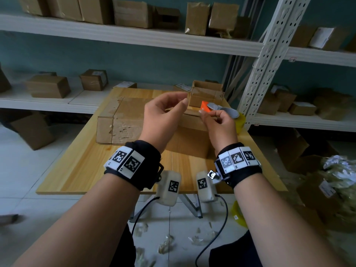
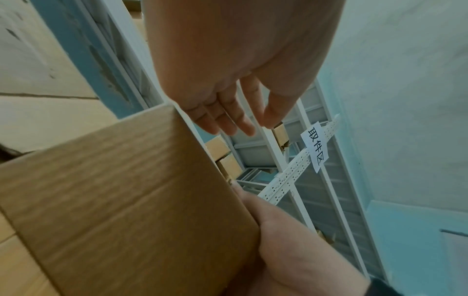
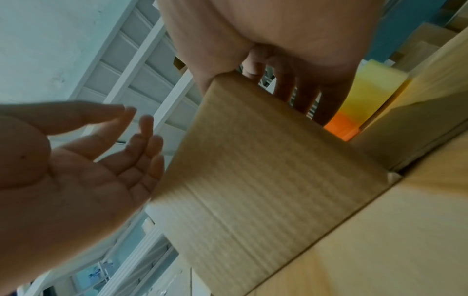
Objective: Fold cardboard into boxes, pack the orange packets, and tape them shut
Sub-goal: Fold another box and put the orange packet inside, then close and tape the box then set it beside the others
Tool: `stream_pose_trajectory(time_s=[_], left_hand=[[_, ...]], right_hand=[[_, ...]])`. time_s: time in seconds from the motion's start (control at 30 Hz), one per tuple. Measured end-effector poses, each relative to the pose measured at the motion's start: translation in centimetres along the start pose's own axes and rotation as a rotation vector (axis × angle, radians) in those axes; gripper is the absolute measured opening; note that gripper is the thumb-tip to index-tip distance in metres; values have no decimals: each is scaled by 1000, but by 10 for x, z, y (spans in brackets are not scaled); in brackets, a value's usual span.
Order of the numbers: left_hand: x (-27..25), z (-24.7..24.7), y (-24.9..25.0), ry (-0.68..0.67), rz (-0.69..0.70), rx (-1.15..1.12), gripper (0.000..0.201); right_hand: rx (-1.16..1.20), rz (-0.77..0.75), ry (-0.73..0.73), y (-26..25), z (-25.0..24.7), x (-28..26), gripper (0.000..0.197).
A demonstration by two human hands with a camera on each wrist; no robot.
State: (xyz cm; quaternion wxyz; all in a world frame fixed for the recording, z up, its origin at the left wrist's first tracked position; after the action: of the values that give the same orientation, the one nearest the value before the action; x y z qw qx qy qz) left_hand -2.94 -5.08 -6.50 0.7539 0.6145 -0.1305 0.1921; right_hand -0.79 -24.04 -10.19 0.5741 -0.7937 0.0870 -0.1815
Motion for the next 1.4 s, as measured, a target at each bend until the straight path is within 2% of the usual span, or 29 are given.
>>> stream_pose_trajectory(time_s=[0.17,0.33,0.47,0.67,0.7,0.8,0.83,0.9,0.97,1.07,1.13,1.23,1.33,1.4], left_hand=[[-9,2,5,-53,-106,-136,15],[-22,14,1,-124,-245,-317,14],[-34,40,3,-242,-258,-383,21],[-51,83,-15,-339,-360,-343,24],[-53,90,-20,-345,-388,-329,27],[-58,113,-32,-396,-462,-279,33],[-59,120,-36,-420,-473,-259,39],[-55,133,-50,-453,-520,-254,66],[-44,140,-62,-431,-562,-277,88],[-21,145,-87,-366,-653,-309,115],[-9,148,-103,-371,-698,-312,125],[-5,148,-118,-411,-680,-256,108],[-9,148,-117,-416,-653,-241,90],[-9,148,-116,-458,-644,-222,97]], right_hand=[[17,-52,-88,-11,12,-14,42],[148,-112,-101,-22,-4,-35,58],[223,-87,-66,-28,-35,-43,46],[107,-8,-3,-6,-71,-39,76],[96,14,5,-1,-75,-37,73],[144,67,26,8,-87,-26,47],[164,77,30,9,-89,-21,39],[214,121,37,16,-91,-6,22],[260,189,9,23,-86,11,7],[222,242,-67,28,-75,34,13],[160,250,-76,32,-72,50,15],[40,220,-47,38,-73,72,17],[-67,204,-91,41,-67,90,27],[-168,219,-114,42,-59,99,38]])
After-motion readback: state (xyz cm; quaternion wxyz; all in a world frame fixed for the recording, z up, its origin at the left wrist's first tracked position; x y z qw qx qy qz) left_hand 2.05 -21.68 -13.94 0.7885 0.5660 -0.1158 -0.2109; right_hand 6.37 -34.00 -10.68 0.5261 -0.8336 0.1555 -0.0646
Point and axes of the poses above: each hand's wrist, its own x-axis towards the middle knuckle, its own z-axis out of the palm, y = z × x, the point moved 5 cm from there along x, towards the middle knuckle, and after that the axes turned 7 degrees about -x, right-handed, at the moved point
